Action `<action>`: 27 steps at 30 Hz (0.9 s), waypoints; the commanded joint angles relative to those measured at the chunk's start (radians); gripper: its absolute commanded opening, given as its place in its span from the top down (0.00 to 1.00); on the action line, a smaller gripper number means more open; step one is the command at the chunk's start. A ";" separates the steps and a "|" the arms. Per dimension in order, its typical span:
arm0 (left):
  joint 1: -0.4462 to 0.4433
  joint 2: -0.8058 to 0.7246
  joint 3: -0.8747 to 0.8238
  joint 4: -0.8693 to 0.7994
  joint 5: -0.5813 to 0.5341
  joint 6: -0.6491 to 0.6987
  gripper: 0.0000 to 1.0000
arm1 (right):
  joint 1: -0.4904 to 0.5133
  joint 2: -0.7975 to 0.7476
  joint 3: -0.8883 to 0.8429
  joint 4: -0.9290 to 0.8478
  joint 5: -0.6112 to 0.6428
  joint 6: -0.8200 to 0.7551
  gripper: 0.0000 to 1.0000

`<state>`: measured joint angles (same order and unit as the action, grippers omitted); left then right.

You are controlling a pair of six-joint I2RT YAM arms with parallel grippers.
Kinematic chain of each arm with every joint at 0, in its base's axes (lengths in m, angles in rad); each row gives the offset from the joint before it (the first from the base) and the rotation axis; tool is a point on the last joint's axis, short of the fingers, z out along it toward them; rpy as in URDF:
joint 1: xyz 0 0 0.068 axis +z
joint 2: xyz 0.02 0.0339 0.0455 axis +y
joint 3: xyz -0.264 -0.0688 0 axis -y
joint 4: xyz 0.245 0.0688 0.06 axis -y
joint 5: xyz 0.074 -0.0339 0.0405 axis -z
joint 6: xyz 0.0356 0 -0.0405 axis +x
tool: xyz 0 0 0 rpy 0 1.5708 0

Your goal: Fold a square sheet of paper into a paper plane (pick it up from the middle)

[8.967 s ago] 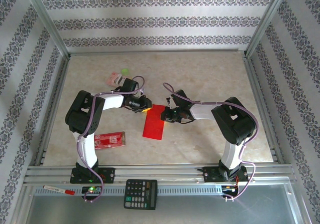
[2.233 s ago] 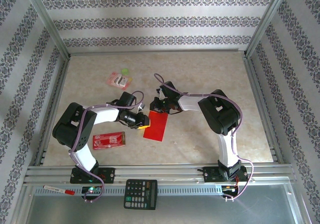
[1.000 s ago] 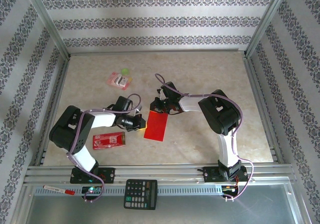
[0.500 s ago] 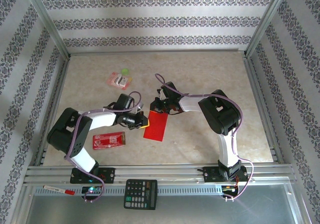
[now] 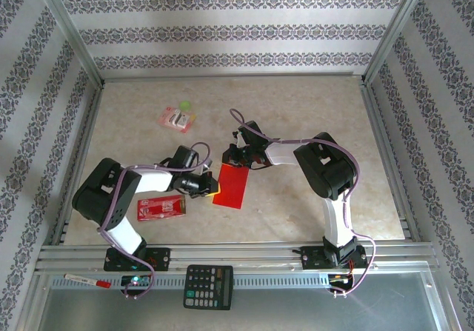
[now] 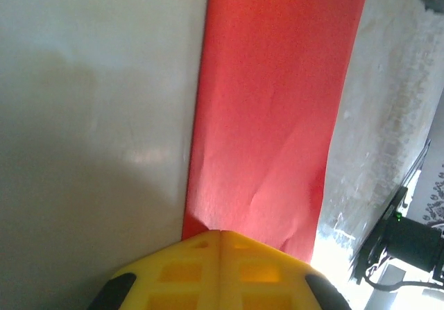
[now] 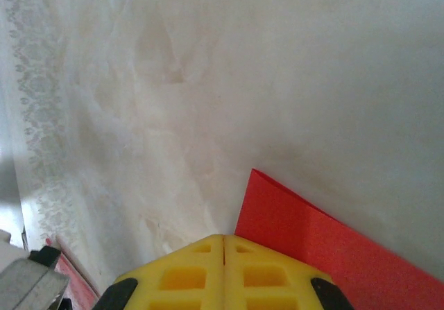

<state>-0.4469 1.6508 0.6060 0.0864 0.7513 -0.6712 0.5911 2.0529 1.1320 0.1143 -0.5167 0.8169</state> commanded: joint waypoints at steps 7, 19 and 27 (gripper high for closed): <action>-0.081 -0.051 -0.154 -0.114 -0.011 -0.027 1.00 | -0.013 0.065 -0.055 -0.156 0.129 -0.004 0.98; -0.102 -0.208 -0.140 -0.270 0.005 0.021 1.00 | -0.014 0.091 -0.015 -0.227 0.059 -0.111 0.97; -0.049 -0.434 -0.022 -0.326 -0.147 -0.001 0.84 | -0.032 0.079 0.107 -0.462 -0.126 -0.433 0.96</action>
<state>-0.5217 1.2709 0.5423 -0.1883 0.6914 -0.6636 0.5770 2.0827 1.2327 -0.0795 -0.6083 0.5705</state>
